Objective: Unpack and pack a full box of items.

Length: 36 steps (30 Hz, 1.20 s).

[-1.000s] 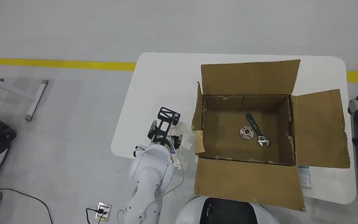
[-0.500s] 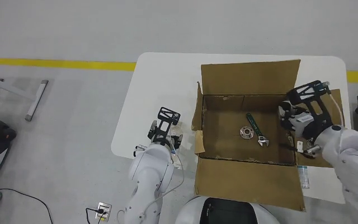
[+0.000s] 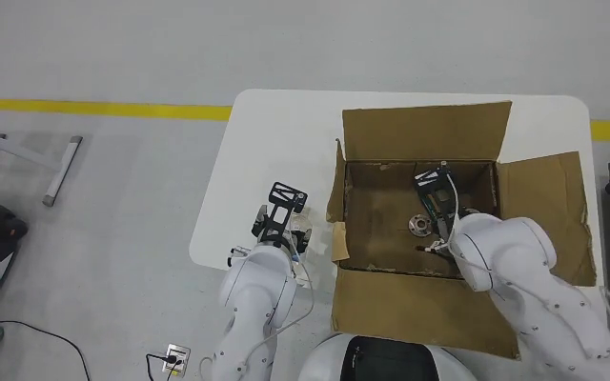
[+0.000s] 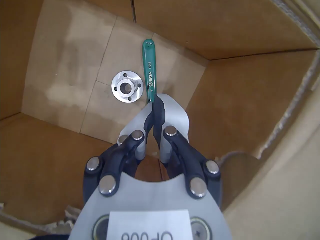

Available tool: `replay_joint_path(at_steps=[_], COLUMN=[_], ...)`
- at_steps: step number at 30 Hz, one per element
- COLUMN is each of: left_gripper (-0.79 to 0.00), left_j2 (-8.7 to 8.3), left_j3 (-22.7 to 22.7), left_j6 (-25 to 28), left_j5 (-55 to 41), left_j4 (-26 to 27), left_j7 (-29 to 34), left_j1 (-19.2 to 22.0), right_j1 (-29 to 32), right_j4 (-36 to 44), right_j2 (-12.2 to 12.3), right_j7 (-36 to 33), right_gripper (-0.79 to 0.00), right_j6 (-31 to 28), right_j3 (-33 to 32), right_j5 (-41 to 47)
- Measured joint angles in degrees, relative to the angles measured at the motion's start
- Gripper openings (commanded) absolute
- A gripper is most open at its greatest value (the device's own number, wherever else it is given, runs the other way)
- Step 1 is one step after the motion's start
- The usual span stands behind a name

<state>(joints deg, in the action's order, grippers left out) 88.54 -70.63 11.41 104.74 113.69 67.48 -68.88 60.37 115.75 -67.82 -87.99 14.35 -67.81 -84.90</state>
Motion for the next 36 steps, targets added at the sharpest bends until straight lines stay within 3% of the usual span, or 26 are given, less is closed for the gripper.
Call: replay_joint_path(at_steps=[1, 4, 9, 26, 36], left_gripper=[0.000, 0.000, 0.000, 0.000, 0.000], left_j2=[0.00, 0.00, 0.00, 0.00, 0.00], left_j3=[0.0, 0.0, 0.0, 0.0, 0.0], left_j6=[0.0, 0.0, 0.0, 0.0, 0.0], left_j5=[0.0, 0.0, 0.0, 0.0, 0.0], left_j4=[0.0, 0.0, 0.0, 0.0, 0.0], left_j7=[0.0, 0.0, 0.0, 0.0, 0.0], left_j1=[0.0, 0.0, 0.0, 0.0, 0.0], right_j1=[-0.6, -1.8, -3.4, -7.1, -8.0], right_j4=[-1.1, -3.5, -6.7, -15.1, -18.2], right_j2=[-0.1, -0.3, -0.6, -1.9, -2.5], right_j7=[0.0, 0.0, 0.0, 0.0, 0.0], right_gripper=[-0.606, -0.545, -0.477, -0.400, -0.409], right_j6=[0.2, 0.5, 0.6, 0.6, 0.2], right_j3=[0.3, 0.6, 1.1, 4.0, 4.5], right_j5=[-0.2, -0.4, -0.1, -0.7, -0.1])
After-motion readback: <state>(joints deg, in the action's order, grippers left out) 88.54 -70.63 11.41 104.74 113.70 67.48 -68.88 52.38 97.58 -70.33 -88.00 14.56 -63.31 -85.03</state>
